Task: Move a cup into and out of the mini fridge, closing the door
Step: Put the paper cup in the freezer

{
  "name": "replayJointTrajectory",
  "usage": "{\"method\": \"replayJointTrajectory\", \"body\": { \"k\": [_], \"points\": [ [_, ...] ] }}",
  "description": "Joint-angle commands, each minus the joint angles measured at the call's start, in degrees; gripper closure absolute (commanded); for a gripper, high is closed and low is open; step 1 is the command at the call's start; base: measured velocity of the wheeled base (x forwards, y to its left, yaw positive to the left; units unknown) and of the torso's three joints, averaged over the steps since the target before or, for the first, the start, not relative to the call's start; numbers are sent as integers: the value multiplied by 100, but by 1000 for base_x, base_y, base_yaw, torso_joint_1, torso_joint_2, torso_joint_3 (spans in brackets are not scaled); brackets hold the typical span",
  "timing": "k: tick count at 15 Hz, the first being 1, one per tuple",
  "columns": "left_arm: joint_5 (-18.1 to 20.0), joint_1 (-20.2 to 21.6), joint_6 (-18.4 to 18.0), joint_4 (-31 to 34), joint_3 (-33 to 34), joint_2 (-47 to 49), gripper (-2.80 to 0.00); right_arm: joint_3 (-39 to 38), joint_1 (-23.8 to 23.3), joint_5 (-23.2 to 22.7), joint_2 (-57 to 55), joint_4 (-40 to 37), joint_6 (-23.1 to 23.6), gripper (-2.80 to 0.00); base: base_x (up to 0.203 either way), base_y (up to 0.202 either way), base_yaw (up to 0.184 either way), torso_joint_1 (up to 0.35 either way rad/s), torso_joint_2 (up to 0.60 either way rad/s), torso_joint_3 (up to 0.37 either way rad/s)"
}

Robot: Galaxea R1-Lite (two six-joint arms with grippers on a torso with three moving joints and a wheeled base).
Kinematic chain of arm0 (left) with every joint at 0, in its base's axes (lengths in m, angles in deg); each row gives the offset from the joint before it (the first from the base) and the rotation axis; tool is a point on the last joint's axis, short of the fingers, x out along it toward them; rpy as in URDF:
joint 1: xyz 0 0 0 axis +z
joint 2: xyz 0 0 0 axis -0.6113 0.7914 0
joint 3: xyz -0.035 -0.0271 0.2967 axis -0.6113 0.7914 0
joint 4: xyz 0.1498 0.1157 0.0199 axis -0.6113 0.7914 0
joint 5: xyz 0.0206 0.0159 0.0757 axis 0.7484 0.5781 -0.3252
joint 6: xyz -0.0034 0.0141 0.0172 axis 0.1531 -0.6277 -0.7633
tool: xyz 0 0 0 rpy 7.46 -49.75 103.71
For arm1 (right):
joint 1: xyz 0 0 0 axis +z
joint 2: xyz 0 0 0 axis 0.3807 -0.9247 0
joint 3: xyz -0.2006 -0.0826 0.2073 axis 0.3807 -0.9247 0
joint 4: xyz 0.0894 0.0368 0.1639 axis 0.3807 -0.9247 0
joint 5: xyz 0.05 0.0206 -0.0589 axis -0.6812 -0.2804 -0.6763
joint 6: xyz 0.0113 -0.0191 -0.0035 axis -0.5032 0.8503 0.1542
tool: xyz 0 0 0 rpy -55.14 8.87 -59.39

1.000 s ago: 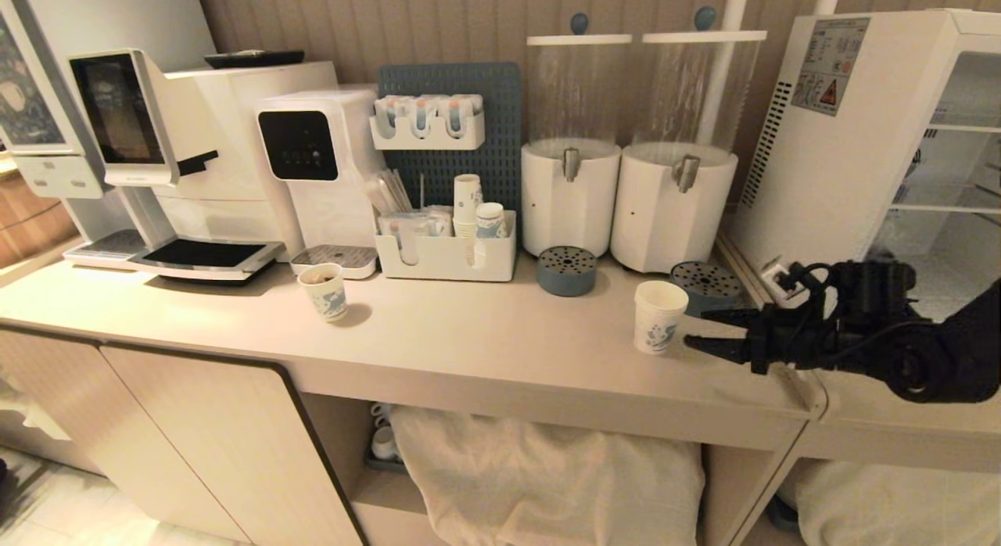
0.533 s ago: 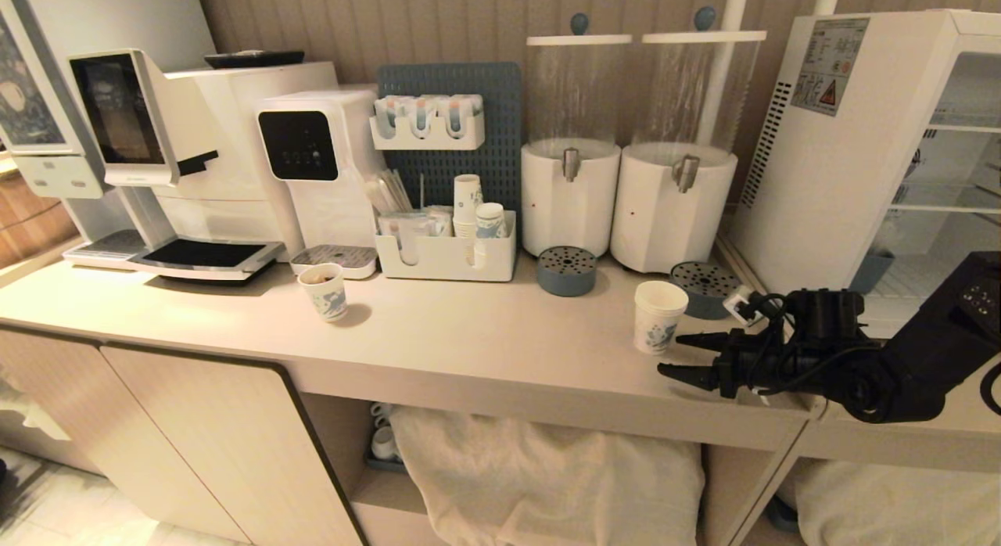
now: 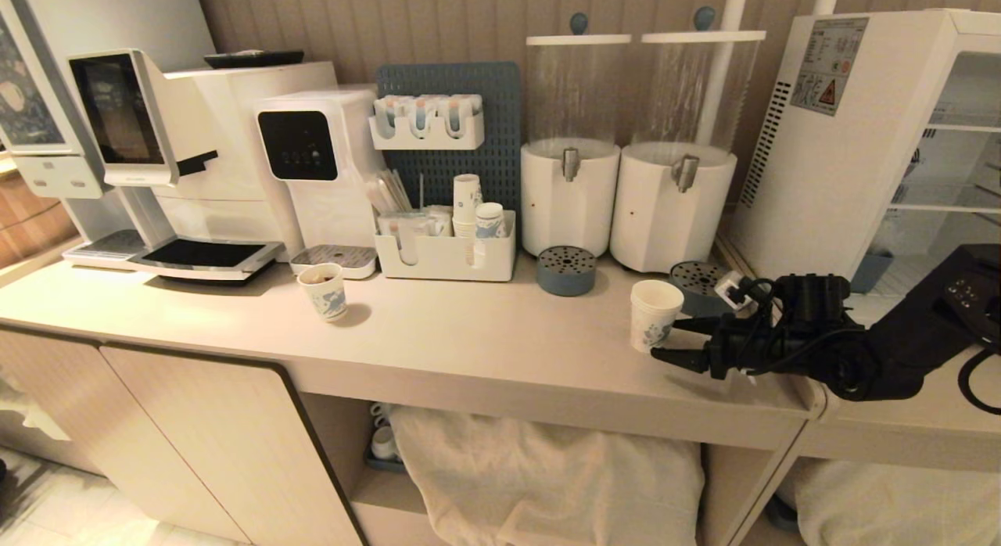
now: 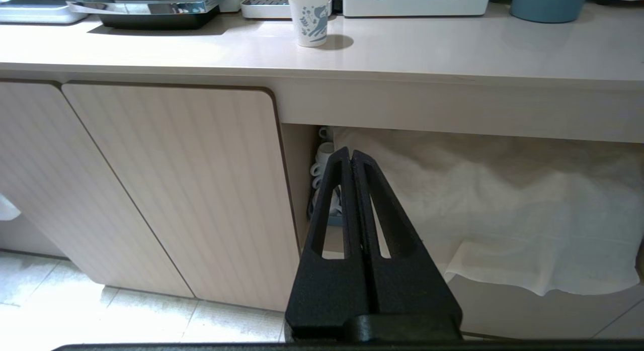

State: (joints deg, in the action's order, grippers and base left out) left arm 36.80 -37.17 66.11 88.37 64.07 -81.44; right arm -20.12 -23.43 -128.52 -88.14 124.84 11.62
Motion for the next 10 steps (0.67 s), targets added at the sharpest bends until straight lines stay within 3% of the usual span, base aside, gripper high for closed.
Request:
{"method": "replayJointTrajectory", "body": {
  "k": [1,10],
  "points": [
    [-1,2,-2,7,1,8,0,151,9,-29,-57,-3,15,-280,0,0,0,0,0,0],
    [-9,2,-2,9,1,1,0,1131,243,24,-241,-855,-9,-280,0,0,0,0,0,0]
  ]
}}
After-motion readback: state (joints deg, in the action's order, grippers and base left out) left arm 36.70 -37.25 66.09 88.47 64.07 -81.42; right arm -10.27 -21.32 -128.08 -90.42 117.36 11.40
